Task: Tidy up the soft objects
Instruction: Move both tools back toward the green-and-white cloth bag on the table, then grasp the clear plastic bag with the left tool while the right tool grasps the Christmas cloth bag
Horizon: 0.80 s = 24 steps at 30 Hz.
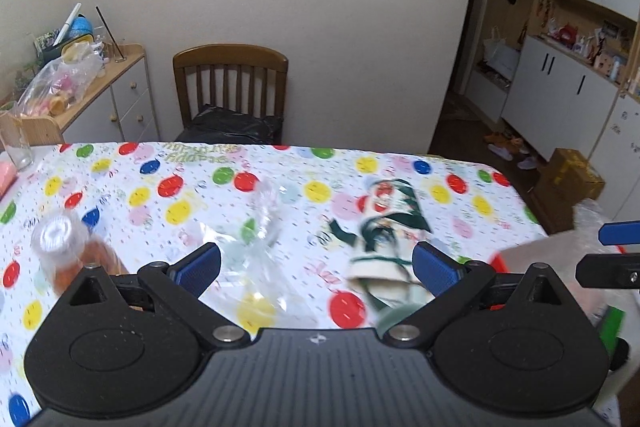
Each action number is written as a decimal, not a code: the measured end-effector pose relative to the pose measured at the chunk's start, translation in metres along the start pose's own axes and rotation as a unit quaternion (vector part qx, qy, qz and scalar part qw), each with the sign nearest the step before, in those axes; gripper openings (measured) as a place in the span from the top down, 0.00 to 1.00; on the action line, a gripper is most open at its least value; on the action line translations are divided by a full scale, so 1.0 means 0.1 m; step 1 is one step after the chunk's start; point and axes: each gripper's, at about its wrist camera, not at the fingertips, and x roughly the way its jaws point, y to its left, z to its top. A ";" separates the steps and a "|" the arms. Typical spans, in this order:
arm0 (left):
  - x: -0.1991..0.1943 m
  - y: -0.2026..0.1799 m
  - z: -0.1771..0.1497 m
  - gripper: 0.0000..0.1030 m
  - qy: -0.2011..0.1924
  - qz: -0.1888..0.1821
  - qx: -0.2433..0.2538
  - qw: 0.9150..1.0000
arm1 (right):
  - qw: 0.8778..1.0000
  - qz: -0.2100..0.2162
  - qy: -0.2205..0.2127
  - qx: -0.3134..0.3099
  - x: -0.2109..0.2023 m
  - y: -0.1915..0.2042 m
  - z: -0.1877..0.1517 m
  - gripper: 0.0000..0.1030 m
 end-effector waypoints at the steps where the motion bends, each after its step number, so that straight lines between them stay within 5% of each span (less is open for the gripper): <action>1: 0.07 0.02 0.04 0.01 0.002 0.003 0.002 1.000 | 1.000 -0.001 0.003 0.001 0.07 0.01 0.04 0.00; 15: 1.38 0.21 0.43 0.01 0.094 0.058 -0.006 0.994 | 0.997 -0.031 0.053 0.046 1.17 -0.10 0.51 0.01; 24: 1.89 0.38 0.41 0.01 0.109 0.085 -0.032 0.990 | 0.991 -0.068 0.107 0.044 1.80 -0.07 0.56 0.01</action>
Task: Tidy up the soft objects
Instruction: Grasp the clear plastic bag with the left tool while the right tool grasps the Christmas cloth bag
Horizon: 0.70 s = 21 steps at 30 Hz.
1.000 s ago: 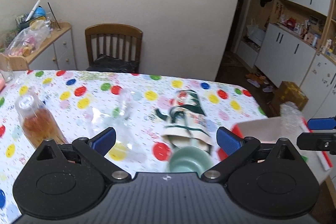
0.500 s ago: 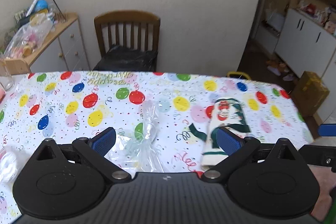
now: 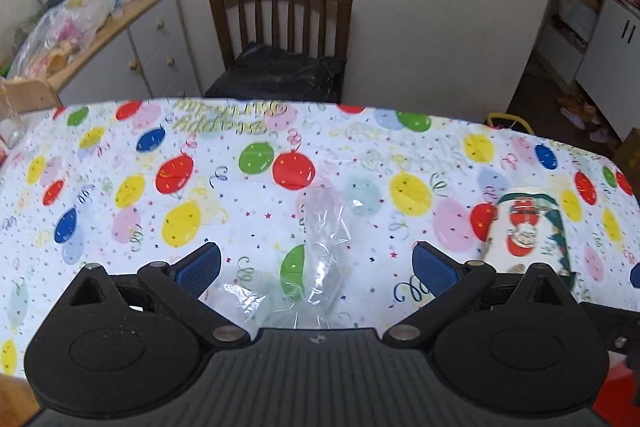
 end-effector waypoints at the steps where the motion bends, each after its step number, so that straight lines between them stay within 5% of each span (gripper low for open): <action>1: 0.06 0.01 0.00 0.01 0.005 0.004 -0.005 1.000 | 1.000 -0.009 0.003 0.004 0.05 0.01 0.01 0.01; 14: 0.53 0.09 -0.16 0.02 0.027 0.020 -0.005 0.999 | 0.997 -0.048 0.049 0.016 0.61 0.15 -0.04 0.01; 21: 0.60 0.16 -0.25 0.19 0.032 0.010 -0.013 0.999 | 0.997 -0.044 0.067 0.007 0.72 0.15 -0.11 0.04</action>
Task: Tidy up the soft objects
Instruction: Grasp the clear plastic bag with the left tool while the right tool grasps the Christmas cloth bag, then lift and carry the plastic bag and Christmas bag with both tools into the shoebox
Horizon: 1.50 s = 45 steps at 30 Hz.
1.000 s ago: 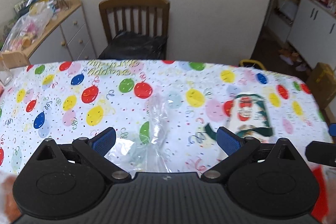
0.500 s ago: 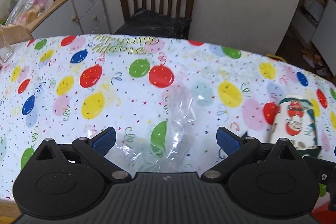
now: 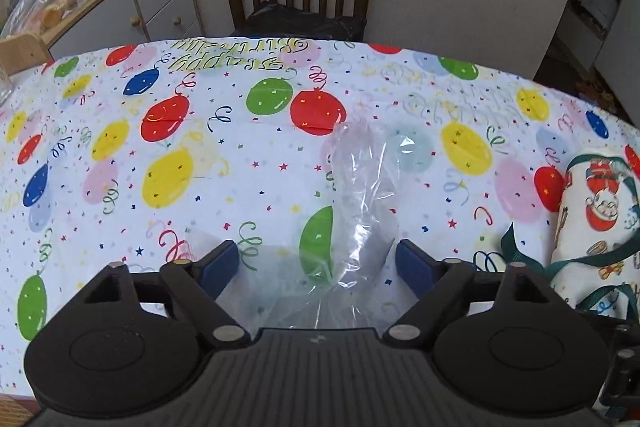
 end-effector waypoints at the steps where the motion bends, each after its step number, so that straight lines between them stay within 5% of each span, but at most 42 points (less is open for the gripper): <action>1: -0.01 0.00 0.00 0.23 -0.003 0.000 0.001 1.000 | 1.000 0.001 0.001 -0.001 0.00 0.00 0.00 0.05; 9: -0.09 -0.06 -0.01 0.66 -0.012 0.000 0.007 1.000 | 1.000 0.000 -0.010 -0.007 -0.03 0.00 -0.03 0.22; 17: -0.16 -0.03 -0.02 0.70 -0.013 0.003 0.000 1.000 | 1.000 0.002 -0.027 0.002 -0.15 -0.08 -0.05 0.65; 21: -0.26 0.01 0.01 0.71 -0.021 0.003 -0.009 1.000 | 0.999 0.001 -0.043 0.004 -0.25 -0.10 -0.06 0.74; 45: -1.50 -0.20 0.17 0.71 -0.073 -0.042 0.016 0.996 | 0.986 0.028 -0.166 0.008 -1.69 -0.37 -0.06 0.76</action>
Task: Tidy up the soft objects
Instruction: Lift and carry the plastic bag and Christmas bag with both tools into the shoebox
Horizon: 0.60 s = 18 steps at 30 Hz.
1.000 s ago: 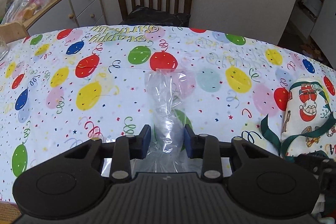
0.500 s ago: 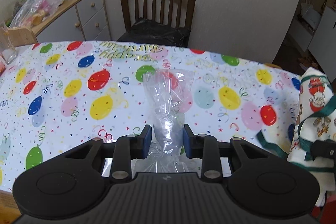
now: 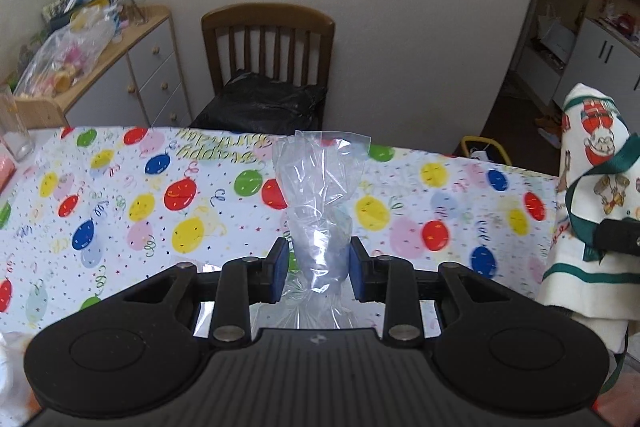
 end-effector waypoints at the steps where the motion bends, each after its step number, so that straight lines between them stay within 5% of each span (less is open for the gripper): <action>1: -0.07 -0.03 0.00 0.71 -0.001 -0.003 0.001 1.000 | 1.000 0.003 -0.003 0.000 -0.07 -0.01 -0.01 0.76; 18: -1.24 -0.69 -0.15 0.71 -0.021 -0.068 0.041 0.997 | 0.999 0.031 -0.035 -0.003 -1.24 -0.48 -0.27 0.76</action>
